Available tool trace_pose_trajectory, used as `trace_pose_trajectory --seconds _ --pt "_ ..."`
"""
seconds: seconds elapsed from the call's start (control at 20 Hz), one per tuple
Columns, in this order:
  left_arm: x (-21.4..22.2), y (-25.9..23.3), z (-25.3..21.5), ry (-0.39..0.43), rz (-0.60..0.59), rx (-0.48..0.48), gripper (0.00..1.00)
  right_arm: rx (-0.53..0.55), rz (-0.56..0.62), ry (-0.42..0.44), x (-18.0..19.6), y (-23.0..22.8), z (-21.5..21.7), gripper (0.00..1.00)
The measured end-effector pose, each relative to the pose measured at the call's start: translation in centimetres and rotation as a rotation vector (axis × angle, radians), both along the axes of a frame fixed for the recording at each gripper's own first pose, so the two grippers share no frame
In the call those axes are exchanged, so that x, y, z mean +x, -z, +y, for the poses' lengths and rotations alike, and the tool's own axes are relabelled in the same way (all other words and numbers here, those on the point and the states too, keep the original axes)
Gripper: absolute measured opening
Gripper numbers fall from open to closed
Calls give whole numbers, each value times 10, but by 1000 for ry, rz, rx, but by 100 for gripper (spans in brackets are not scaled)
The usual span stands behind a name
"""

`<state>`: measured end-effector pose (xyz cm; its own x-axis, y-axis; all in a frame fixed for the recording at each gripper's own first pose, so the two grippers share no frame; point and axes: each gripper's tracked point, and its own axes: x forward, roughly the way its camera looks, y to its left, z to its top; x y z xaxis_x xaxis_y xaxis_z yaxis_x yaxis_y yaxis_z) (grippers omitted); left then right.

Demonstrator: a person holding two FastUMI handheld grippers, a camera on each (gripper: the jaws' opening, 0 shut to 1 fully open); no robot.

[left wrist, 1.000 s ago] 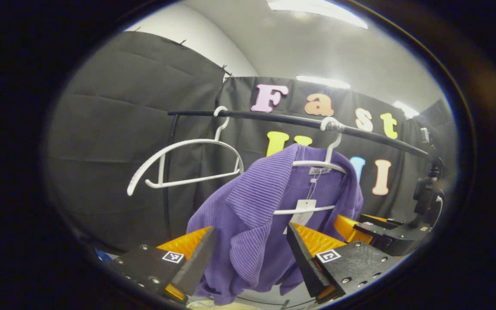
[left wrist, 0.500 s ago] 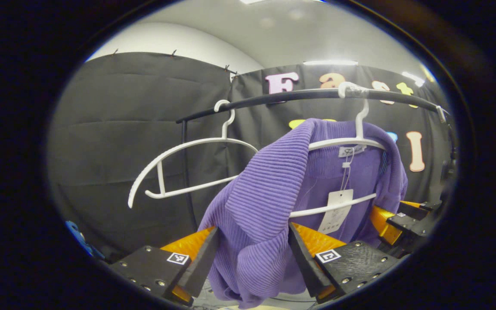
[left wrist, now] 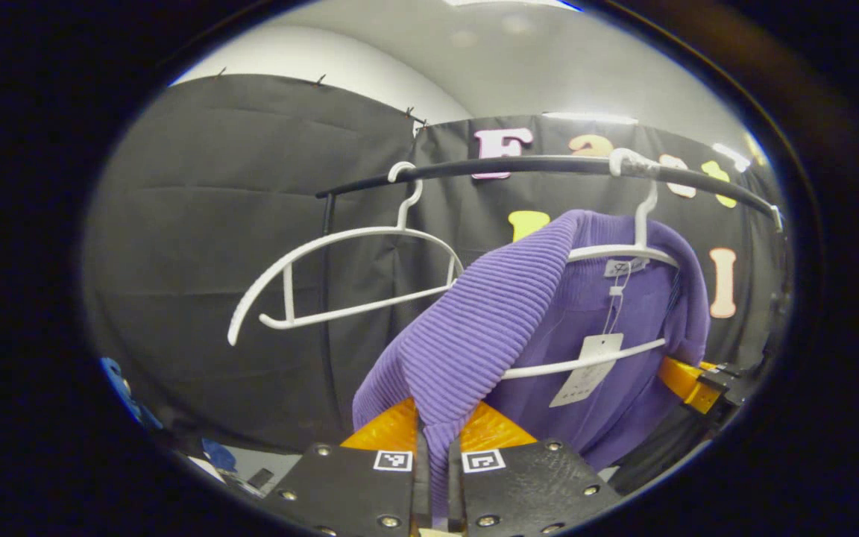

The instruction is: Grasp the clothes on the hanger with both hands and then place them into the laundry hamper below.

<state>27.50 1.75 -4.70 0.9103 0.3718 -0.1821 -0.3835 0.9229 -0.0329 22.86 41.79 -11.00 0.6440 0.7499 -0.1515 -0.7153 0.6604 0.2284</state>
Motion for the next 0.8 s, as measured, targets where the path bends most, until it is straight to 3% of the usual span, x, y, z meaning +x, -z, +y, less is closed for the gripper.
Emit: trace_pose_trajectory --seconds 0.15,0.25,0.45,0.55,0.65,0.75,0.8 --pt "-5 -9 2 3 -36 -16 7 45 43 -58 -1 1 0 0" --pt "-8 -15 0 9 -51 -12 7 19 22 -76 -2 3 -3 0" --pt "-31 -42 -2 52 -98 -38 7 -4 -29 -29 -9 -2 -16 0" --pt "-38 -56 -3 97 -122 -77 1 -15 -48 -9 -18 -8 -23 0" --pt "-45 -70 -3 150 -147 -121 7 -18 -76 34 -23 -21 -31 0" --pt "-49 -78 3 193 -156 -158 7 -27 -95 69 -24 -31 -37 0" --pt "-50 -85 7 212 -161 -175 1 -32 -107 91 -23 -35 -40 0"
